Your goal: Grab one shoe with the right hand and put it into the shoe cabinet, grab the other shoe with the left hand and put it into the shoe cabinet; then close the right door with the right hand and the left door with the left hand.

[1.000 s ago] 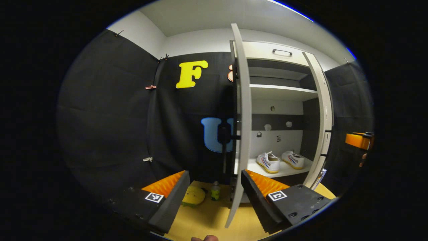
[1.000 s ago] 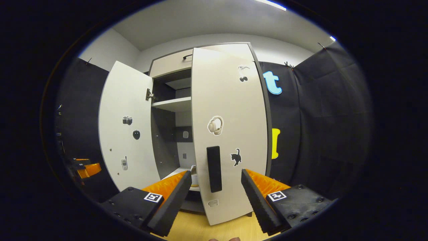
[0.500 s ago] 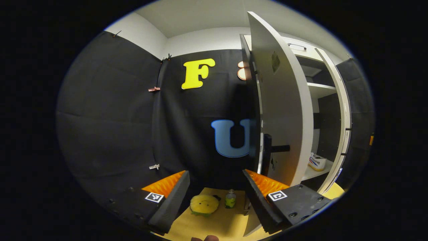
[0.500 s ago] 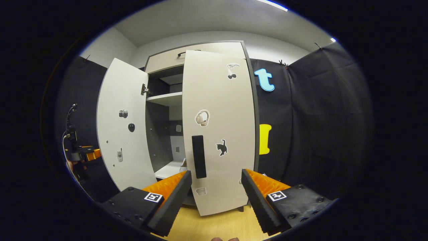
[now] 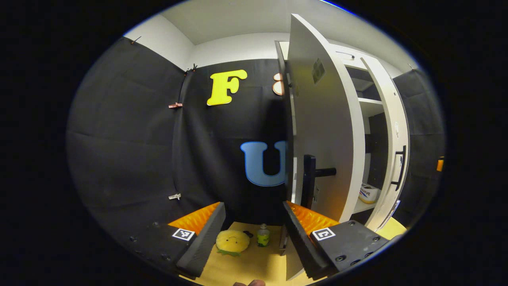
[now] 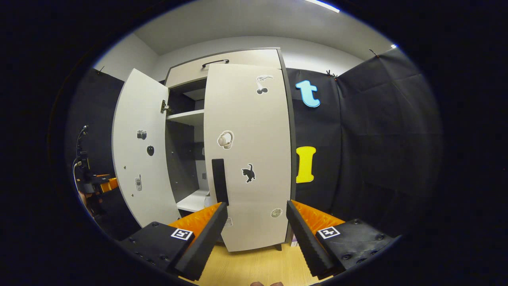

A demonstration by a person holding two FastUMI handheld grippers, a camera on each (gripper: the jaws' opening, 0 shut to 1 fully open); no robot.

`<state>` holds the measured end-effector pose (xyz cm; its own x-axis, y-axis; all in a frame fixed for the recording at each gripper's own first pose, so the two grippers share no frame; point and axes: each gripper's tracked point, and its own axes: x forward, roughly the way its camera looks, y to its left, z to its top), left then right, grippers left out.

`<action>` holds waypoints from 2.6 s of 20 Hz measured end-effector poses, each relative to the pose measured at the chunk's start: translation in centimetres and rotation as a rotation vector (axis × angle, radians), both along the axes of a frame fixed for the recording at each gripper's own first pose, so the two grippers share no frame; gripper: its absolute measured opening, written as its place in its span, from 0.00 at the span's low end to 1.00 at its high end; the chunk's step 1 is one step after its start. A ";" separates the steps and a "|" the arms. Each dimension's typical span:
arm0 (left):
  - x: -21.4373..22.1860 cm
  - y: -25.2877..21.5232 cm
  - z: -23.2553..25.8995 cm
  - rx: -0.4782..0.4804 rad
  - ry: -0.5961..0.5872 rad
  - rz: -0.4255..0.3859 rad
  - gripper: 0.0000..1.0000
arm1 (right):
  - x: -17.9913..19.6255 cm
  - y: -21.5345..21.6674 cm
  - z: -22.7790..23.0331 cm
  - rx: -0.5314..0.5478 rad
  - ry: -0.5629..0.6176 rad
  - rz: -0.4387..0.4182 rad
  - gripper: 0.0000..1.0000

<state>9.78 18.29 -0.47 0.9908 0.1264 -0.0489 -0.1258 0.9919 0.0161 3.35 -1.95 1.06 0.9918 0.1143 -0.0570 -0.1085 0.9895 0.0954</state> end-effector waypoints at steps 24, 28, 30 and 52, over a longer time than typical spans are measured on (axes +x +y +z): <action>-2.7 -19.7 0.3 -0.080 0.019 -0.191 0.96 | -0.5 -6.0 -0.1 0.032 -0.001 0.003 0.98; -5.1 -19.8 1.3 -0.093 0.001 -0.214 0.96 | -1.1 -5.4 0.3 0.024 -0.013 0.007 0.98; -6.1 -19.4 1.7 -0.083 -0.002 -0.215 0.96 | -1.6 -4.9 0.6 0.017 -0.020 0.008 0.98; -10.7 -16.8 2.5 -0.050 -0.011 -0.238 0.96 | -5.1 -1.3 1.2 -0.003 -0.062 -0.007 0.98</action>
